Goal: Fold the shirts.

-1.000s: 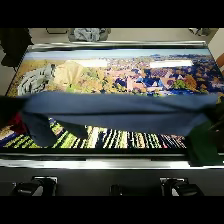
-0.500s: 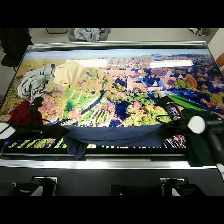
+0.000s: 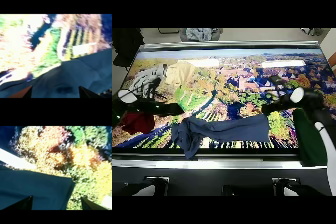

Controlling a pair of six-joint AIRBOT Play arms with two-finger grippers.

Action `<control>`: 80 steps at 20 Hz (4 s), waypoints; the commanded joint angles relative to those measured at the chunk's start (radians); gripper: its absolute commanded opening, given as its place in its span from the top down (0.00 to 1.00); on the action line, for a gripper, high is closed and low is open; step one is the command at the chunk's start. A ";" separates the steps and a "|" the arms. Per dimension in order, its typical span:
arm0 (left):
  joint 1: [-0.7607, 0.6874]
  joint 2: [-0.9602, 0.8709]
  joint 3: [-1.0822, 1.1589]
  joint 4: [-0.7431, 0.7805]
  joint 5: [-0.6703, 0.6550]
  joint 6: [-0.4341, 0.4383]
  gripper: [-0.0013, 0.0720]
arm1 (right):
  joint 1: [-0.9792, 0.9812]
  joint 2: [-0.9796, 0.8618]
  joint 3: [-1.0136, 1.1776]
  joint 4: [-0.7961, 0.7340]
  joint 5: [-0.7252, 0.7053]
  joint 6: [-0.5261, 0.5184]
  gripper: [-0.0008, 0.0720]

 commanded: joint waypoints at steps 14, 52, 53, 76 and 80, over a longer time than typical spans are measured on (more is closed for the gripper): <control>0.242 0.110 -0.581 -0.174 0.240 0.033 0.12 | -0.347 -0.036 -0.109 0.179 0.377 -0.220 0.02; 0.243 0.644 0.611 -0.072 0.100 -0.129 0.94 | -0.192 0.716 0.526 -0.101 0.167 -0.103 0.93; 0.243 0.645 0.611 -0.042 0.050 -0.142 0.94 | -0.192 0.715 0.526 -0.104 0.200 -0.103 0.93; 0.225 -0.045 -0.164 -0.354 0.324 0.111 0.94 | -0.187 -0.276 0.037 0.545 -0.306 -0.119 0.93; 0.188 -0.123 -0.164 -0.364 0.331 0.120 0.94 | -0.138 -0.313 0.037 0.533 -0.343 -0.189 0.93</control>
